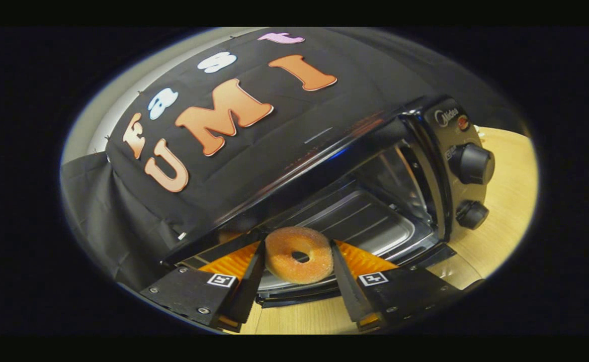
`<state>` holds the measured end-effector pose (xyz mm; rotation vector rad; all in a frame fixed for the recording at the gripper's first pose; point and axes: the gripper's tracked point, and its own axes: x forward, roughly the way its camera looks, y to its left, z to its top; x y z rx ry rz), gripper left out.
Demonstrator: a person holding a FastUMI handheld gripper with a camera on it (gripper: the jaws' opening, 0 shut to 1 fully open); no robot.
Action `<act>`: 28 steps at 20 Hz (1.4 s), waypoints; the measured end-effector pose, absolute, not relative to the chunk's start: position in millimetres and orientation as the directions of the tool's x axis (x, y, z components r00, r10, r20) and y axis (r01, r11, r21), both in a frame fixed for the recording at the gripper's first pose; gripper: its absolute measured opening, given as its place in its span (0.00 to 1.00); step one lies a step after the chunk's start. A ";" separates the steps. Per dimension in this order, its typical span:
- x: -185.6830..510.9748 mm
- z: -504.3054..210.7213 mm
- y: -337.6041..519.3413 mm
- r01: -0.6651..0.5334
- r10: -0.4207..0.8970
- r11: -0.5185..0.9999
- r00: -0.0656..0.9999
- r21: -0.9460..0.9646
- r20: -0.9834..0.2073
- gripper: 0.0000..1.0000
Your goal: Open the toaster oven, put the food inside, and close the toaster oven door.
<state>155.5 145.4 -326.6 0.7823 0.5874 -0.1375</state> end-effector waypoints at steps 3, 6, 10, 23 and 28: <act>158.6 -327.9 142.0 0.342 0.066 0.712 0.837 0.613 -0.543 0.73; 159.9 -323.4 141.3 0.319 0.039 0.755 0.850 0.572 -0.525 0.77; 155.4 -313.0 138.3 0.261 0.017 0.845 0.859 0.467 -0.511 0.85; 59.8 -273.4 115.1 0.136 0.085 0.927 0.830 0.349 -0.551 0.97; 0.7 -280.4 116.0 0.060 0.177 0.934 0.778 0.352 -0.602 0.97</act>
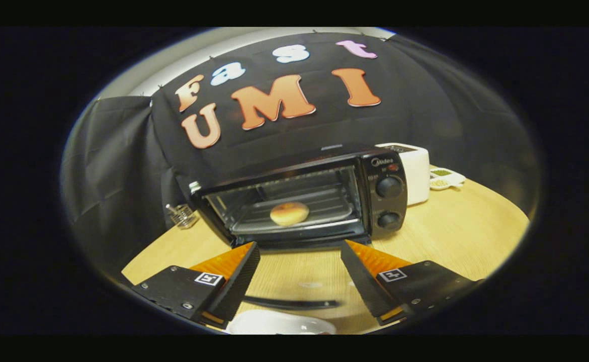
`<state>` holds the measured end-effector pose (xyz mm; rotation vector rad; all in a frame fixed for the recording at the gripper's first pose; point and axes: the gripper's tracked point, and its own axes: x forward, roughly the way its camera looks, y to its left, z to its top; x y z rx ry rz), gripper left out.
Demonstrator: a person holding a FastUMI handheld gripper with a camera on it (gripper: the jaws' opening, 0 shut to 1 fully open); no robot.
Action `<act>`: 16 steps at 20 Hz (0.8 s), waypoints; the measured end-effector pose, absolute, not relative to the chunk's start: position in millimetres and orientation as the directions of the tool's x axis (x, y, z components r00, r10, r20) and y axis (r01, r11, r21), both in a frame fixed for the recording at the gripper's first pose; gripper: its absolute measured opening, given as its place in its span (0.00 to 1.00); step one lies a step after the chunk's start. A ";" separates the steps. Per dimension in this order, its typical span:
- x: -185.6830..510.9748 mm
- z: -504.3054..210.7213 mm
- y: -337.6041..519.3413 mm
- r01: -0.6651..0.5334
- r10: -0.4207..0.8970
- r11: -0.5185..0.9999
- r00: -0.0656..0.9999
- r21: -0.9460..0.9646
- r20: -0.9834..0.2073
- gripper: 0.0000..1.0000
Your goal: Open the toaster oven, put the food inside, and close the toaster oven door.
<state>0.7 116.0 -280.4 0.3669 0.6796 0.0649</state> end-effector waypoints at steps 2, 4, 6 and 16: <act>-18.2 -279.7 118.0 0.029 0.202 0.939 0.762 0.344 -0.615 0.96; -35.7 -287.7 119.4 0.013 0.215 0.944 0.735 0.330 -0.643 0.97; -51.4 -301.8 119.5 0.007 0.212 0.953 0.697 0.302 -0.685 0.97; -89.7 -322.3 113.3 -0.030 0.199 0.972 0.631 0.233 -0.749 0.96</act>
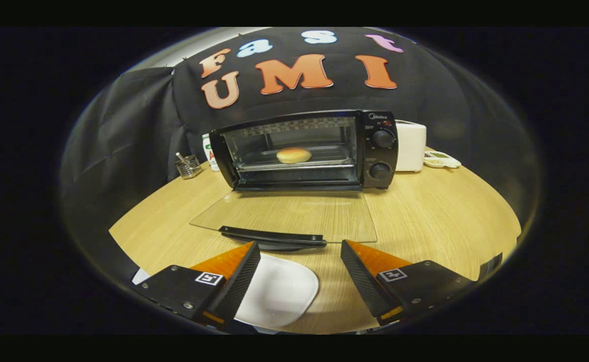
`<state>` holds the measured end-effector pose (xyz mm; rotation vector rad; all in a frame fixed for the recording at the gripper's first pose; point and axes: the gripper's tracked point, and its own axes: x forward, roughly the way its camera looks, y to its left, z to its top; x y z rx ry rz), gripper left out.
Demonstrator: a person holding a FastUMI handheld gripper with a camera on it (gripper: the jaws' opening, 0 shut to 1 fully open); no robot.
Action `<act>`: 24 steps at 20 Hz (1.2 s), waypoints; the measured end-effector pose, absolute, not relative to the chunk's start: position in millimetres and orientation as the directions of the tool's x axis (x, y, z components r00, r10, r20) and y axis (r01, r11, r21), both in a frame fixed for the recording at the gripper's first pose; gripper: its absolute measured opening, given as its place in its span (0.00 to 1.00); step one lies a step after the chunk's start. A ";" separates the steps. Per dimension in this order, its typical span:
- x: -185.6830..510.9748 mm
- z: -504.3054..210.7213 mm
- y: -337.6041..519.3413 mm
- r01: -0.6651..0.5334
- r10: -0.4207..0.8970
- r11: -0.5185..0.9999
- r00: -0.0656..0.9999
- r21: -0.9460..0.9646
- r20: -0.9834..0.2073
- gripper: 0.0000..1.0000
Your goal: Open the toaster oven, put the food inside, and close the toaster oven door.
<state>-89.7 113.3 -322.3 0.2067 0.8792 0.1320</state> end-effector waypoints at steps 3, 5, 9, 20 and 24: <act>-89.8 -336.6 112.5 -0.007 0.192 0.972 0.603 0.235 -0.774 0.96; -87.0 -339.1 115.4 -0.010 0.196 0.971 0.600 0.238 -0.775 0.96; -72.1 -332.0 117.5 -0.013 0.208 0.967 0.622 0.256 -0.755 0.96; 9.1 -239.7 104.6 -0.049 0.200 0.962 0.798 0.268 -0.568 0.95; 3.3 -231.7 117.4 -0.094 0.222 0.962 0.814 0.254 -0.537 0.95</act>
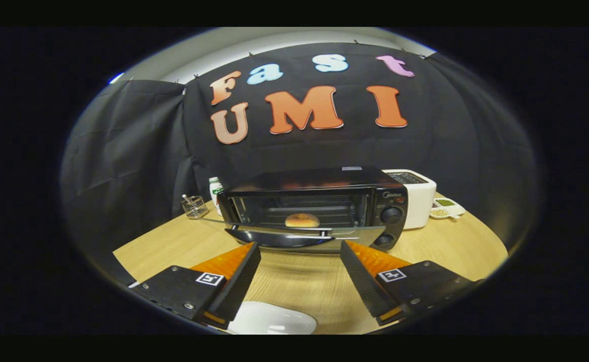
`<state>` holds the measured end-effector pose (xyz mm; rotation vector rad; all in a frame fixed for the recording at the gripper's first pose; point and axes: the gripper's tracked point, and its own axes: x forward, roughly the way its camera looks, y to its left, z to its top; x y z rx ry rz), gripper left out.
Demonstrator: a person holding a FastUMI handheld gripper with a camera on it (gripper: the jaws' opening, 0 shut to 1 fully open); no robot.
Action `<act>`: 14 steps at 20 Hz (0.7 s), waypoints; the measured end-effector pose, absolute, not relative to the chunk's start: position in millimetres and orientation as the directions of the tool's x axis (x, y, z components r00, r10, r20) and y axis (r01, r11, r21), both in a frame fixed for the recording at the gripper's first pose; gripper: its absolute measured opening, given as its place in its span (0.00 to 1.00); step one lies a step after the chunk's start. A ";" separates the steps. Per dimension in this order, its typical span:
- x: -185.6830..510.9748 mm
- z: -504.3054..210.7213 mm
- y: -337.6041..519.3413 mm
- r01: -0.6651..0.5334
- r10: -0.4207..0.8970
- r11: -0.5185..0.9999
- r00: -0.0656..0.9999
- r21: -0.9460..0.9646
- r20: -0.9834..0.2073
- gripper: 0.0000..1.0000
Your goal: Open the toaster oven, put the food inside, and close the toaster oven door.
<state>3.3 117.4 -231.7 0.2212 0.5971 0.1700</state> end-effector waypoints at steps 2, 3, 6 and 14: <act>-6.3 -239.5 120.8 -0.102 0.238 0.959 0.796 0.264 -0.556 0.95; -8.4 -241.4 120.2 -0.098 0.237 0.959 0.792 0.265 -0.562 0.95; -13.9 -240.6 113.6 -0.082 0.228 0.958 0.795 0.273 -0.562 0.96; 20.1 -250.5 105.7 -0.073 0.211 0.963 0.804 0.260 -0.557 0.96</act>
